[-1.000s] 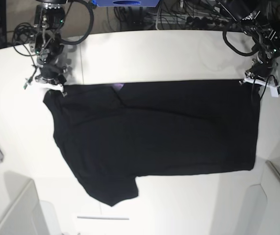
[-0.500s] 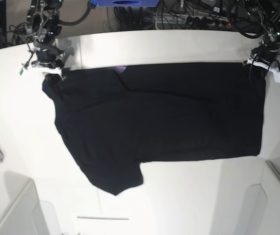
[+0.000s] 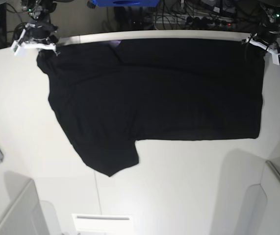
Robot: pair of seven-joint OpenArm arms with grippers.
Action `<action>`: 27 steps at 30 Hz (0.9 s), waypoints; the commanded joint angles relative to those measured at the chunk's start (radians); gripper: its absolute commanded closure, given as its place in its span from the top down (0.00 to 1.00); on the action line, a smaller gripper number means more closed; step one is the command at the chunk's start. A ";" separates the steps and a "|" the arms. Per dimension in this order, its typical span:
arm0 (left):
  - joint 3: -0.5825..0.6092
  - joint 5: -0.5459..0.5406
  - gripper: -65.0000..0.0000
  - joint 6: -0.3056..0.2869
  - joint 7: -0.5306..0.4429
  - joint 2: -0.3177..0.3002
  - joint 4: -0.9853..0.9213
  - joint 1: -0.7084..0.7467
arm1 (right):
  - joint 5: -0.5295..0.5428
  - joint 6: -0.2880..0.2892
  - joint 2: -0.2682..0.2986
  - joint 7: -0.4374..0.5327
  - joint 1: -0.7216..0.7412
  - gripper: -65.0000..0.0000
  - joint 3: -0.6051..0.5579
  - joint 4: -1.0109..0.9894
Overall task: Fold the T-shirt properly
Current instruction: 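Grasp the sleeve with the right gripper and drag it across the shirt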
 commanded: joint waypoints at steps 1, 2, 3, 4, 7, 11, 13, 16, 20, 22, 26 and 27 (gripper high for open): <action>-0.008 -0.002 0.00 0.005 -0.021 -0.015 0.018 0.011 | -0.005 0.005 0.006 0.029 -0.017 0.00 0.009 0.020; -0.008 -0.002 0.00 0.005 -0.021 -0.015 0.018 0.020 | -0.005 0.005 0.006 0.029 -0.023 0.00 0.009 0.020; -0.006 -0.002 0.00 0.005 -0.021 -0.015 0.021 0.026 | -0.005 0.005 0.006 0.029 -0.026 0.00 0.009 0.020; -0.006 -0.004 0.00 0.005 -0.021 -0.013 0.021 0.028 | -0.005 0.005 0.006 0.029 -0.029 0.00 0.008 0.020; -0.008 -0.004 0.00 0.005 -0.021 -0.012 0.021 0.040 | -0.005 0.005 0.006 0.029 -0.031 0.00 0.003 0.019; -0.012 -0.004 0.00 0.005 -0.021 -0.006 0.021 0.054 | -0.005 0.005 0.006 0.029 -0.032 0.00 0.003 0.019; -0.015 -0.004 0.00 0.005 -0.024 0.005 0.021 0.068 | -0.005 0.005 0.006 0.028 -0.034 0.00 0.002 0.019; -0.015 -0.004 0.00 0.006 -0.024 0.008 0.022 0.074 | -0.005 0.005 0.001 0.028 -0.034 0.00 0.000 0.019; -0.017 -0.004 0.17 0.008 -0.024 0.010 0.022 0.076 | -0.005 0.005 0.000 0.028 -0.037 0.00 0.000 0.019; -0.017 -0.004 0.36 0.008 -0.024 0.010 0.022 0.076 | -0.005 0.005 0.000 0.031 -0.046 0.10 0.000 0.020; -0.020 -0.005 0.62 0.008 -0.026 0.010 0.047 0.076 | -0.005 0.005 -0.002 0.035 -0.064 0.48 0.006 0.037; -0.040 -0.005 0.65 0.008 -0.024 0.011 0.064 0.076 | -0.005 0.005 -0.002 0.035 -0.069 0.50 0.009 0.048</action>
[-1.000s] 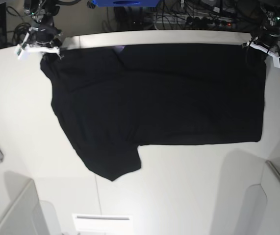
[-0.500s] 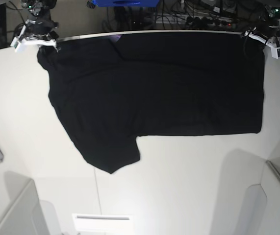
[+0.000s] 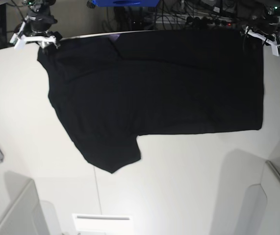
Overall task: Fold the T-shirt properly
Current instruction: 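Grasp the sleeve with the right gripper and drag it across the shirt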
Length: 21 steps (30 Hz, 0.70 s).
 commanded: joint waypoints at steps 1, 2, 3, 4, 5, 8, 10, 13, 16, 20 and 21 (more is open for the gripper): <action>-0.039 -0.008 0.68 -0.002 -0.021 -0.004 0.039 0.005 | -0.001 0.006 0.004 0.025 -0.012 0.50 0.009 0.030; -0.069 -0.008 0.69 -0.004 -0.021 0.010 0.058 0.001 | -0.001 0.006 0.004 0.025 -0.015 0.50 0.011 0.042; -0.103 -0.008 0.70 -0.004 -0.021 0.019 0.079 -0.001 | -0.003 0.006 0.004 0.025 -0.017 0.50 0.012 0.050; -0.134 -0.008 0.70 -0.004 -0.021 0.024 0.104 -0.002 | -0.003 0.006 0.004 0.025 -0.023 0.50 0.021 0.053; -0.151 -0.008 0.70 -0.004 -0.021 0.024 0.125 -0.005 | -0.003 0.006 0.004 0.025 -0.023 0.50 0.032 0.057; -0.212 -0.008 0.70 -0.004 -0.021 0.022 0.167 -0.016 | -0.004 0.006 0.004 0.025 -0.011 0.50 0.060 0.067; -0.231 -0.008 0.69 -0.004 -0.021 0.019 0.178 -0.035 | -0.006 0.008 0.012 0.022 0.023 0.50 0.078 0.065; -0.228 0.001 0.68 -0.005 -0.020 -0.012 0.176 -0.073 | -0.006 0.011 0.064 0.016 0.094 0.50 0.080 0.056; -0.175 -0.002 0.52 -0.005 -0.020 -0.049 0.176 -0.081 | -0.006 0.011 0.125 0.014 0.161 0.50 0.012 0.036; -0.111 0.001 0.06 -0.004 -0.020 -0.084 0.173 -0.101 | -0.006 0.011 0.219 0.014 0.275 0.50 -0.095 -0.001; -0.106 0.001 0.00 -0.004 -0.020 -0.084 0.171 -0.107 | -0.006 0.011 0.240 0.009 0.310 0.50 -0.123 -0.019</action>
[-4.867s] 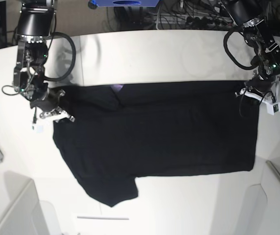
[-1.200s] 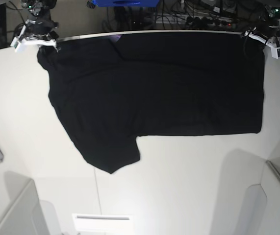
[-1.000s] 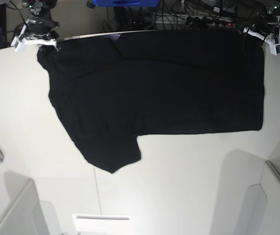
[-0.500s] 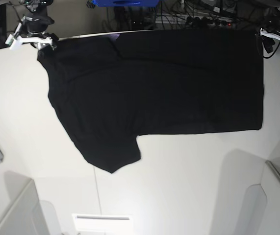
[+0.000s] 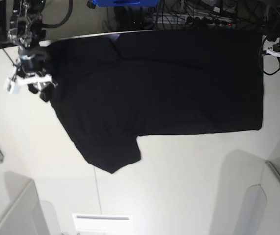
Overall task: Fold the T-shirt properly
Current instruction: 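Grasp the sleeve with the right gripper and drag it across the shirt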
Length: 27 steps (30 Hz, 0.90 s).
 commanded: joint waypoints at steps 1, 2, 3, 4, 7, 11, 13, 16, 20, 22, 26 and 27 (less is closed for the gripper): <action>-0.004 -0.013 0.00 0.004 -0.024 -0.013 0.013 -0.002 | -0.005 0.001 0.037 0.008 0.043 0.50 -0.016 -0.008; 0.000 -0.013 0.00 0.004 -0.024 -0.013 0.013 -0.006 | -0.005 0.001 0.049 -0.014 0.083 0.50 -0.034 -0.033; 0.002 -0.013 0.00 0.004 -0.024 -0.013 0.013 -0.016 | -0.005 0.001 0.055 -0.043 0.127 0.50 -0.050 -0.060; 0.003 -0.013 0.00 0.004 -0.024 -0.013 0.013 -0.022 | -0.005 0.001 0.058 -0.069 0.164 0.50 -0.060 -0.083; 0.006 -0.013 0.00 0.001 -0.024 -0.013 0.013 -0.028 | -0.005 0.001 0.058 -0.138 0.285 0.50 -0.077 -0.161; 0.003 -0.013 0.00 0.001 -0.026 -0.014 0.013 -0.028 | -0.005 0.001 0.061 -0.204 0.442 0.50 -0.110 -0.277; 0.002 -0.013 0.00 0.001 -0.026 -0.014 0.013 -0.028 | -0.005 0.001 0.063 -0.213 0.520 0.51 -0.139 -0.352; -0.001 -0.013 0.00 0.001 -0.026 -0.014 0.013 -0.023 | -0.005 0.002 0.064 -0.218 0.637 0.52 -0.183 -0.485; -0.003 -0.008 0.00 0.003 -0.026 -0.014 0.013 -0.017 | -0.005 0.002 0.064 -0.213 0.787 0.52 -0.274 -0.672; -0.003 0.044 0.00 0.003 -0.026 -0.013 0.013 -0.020 | -0.005 0.013 0.064 -0.212 0.847 0.52 -0.312 -0.755; -0.003 0.162 0.00 0.001 -0.031 -0.008 0.013 -0.028 | -0.007 0.131 0.063 -0.202 0.937 0.52 -0.353 -0.906; -0.003 0.167 0.00 0.001 -0.031 -0.008 0.013 -0.029 | -0.013 0.148 0.061 -0.187 0.957 0.52 -0.353 -0.945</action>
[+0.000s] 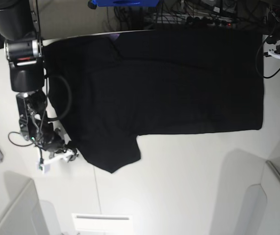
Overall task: Fold the T-shirt properly
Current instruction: 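Grasp the sleeve with the right gripper and drag it across the shirt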
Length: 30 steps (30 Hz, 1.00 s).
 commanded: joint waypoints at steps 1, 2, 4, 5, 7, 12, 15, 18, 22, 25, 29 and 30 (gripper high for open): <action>-0.006 -0.007 0.00 0.001 -0.024 -0.016 0.014 0.004 | -0.011 0.013 0.012 0.040 0.052 0.52 0.005 -0.027; -0.006 -0.008 0.00 0.001 -0.024 -0.017 0.014 0.004 | -0.037 0.016 0.011 0.053 0.070 0.52 0.005 -0.073; -0.006 -0.011 0.00 0.001 -0.024 -0.017 0.014 0.004 | -0.088 0.032 -0.001 0.067 0.101 0.52 0.005 -0.146; -0.006 -0.011 0.00 0.000 -0.024 -0.017 0.014 0.004 | -0.107 0.069 -0.017 0.067 0.110 0.52 0.005 -0.169; -0.006 -0.011 0.00 0.000 -0.024 -0.016 0.014 0.004 | -0.132 0.147 -0.029 0.067 0.112 0.52 0.009 -0.176; -0.005 -0.011 0.00 0.000 -0.021 -0.016 0.014 0.004 | -0.143 0.164 -0.053 0.066 0.110 0.52 0.007 -0.180; -0.005 -0.011 0.00 0.000 -0.021 -0.017 0.014 0.004 | -0.143 0.164 -0.060 0.066 0.110 0.52 0.005 -0.180; -0.005 -0.007 0.00 0.000 -0.019 -0.017 0.014 0.004 | -0.144 0.164 -0.061 0.066 0.109 0.51 0.005 -0.182; 0.000 -0.007 0.00 0.000 -0.019 -0.017 0.013 0.004 | -0.146 0.164 -0.072 0.066 0.104 0.51 0.005 -0.182; 0.001 -0.010 0.00 0.000 -0.019 -0.017 0.013 0.002 | -0.175 0.164 -0.076 0.066 0.095 0.51 0.004 -0.182; -0.002 -0.004 0.00 0.000 -0.018 -0.017 0.013 -0.021 | -0.293 0.164 -0.118 0.066 0.083 0.51 -0.007 -0.182; -0.002 -0.004 0.00 0.000 -0.018 -0.017 0.013 -0.021 | -0.304 0.164 -0.119 0.066 0.081 0.51 -0.004 -0.182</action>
